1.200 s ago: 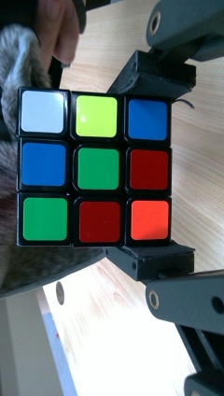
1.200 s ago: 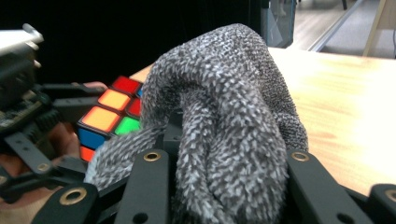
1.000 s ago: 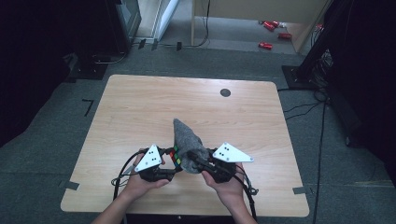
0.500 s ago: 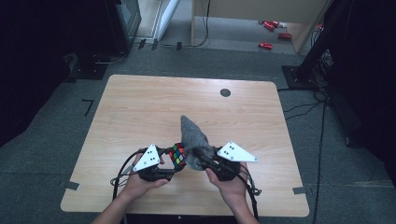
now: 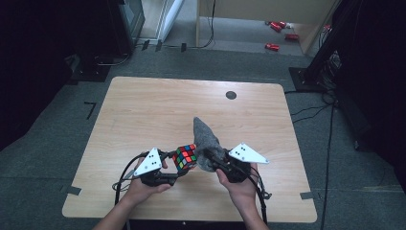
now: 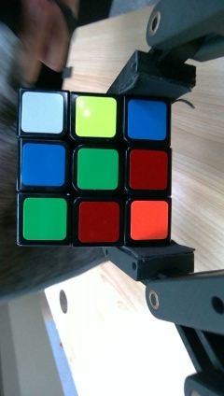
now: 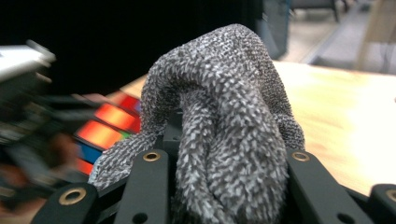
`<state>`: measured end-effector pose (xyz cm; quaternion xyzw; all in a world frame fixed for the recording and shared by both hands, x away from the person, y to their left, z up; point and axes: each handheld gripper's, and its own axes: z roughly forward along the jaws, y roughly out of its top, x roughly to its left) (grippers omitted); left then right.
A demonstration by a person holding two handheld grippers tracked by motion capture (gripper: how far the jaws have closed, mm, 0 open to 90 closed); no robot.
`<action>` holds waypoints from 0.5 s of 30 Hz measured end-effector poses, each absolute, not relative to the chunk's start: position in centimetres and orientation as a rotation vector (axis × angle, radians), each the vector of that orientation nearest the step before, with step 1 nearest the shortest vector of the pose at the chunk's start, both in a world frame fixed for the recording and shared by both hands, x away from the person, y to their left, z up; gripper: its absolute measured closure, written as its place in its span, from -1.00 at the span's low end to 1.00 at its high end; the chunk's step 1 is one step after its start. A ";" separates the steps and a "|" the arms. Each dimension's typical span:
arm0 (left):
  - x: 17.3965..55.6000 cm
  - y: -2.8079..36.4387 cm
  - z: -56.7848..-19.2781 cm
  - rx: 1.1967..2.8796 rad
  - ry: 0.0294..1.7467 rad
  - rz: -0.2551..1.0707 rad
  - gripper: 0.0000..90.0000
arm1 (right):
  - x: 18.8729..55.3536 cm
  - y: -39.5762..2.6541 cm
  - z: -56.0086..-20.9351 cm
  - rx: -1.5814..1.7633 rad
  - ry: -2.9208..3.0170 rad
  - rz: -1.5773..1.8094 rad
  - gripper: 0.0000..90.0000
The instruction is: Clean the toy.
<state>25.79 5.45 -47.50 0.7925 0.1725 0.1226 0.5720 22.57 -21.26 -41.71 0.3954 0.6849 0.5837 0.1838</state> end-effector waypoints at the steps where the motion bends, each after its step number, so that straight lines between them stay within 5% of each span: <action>1: 25.7 5.3 -47.5 1.863 0.397 0.285 -0.23 | 22.2 -20.8 -41.4 1.078 1.943 1.671 0.48; 6: 25.1 4.9 -47.2 1.863 0.369 0.294 -0.23 | 21.6 -19.1 -41.4 0.989 2.016 1.653 0.47; 15: 25.7 5.7 -47.2 1.839 0.398 0.284 -0.23 | 23.8 -22.5 -43.6 1.201 1.942 1.527 0.48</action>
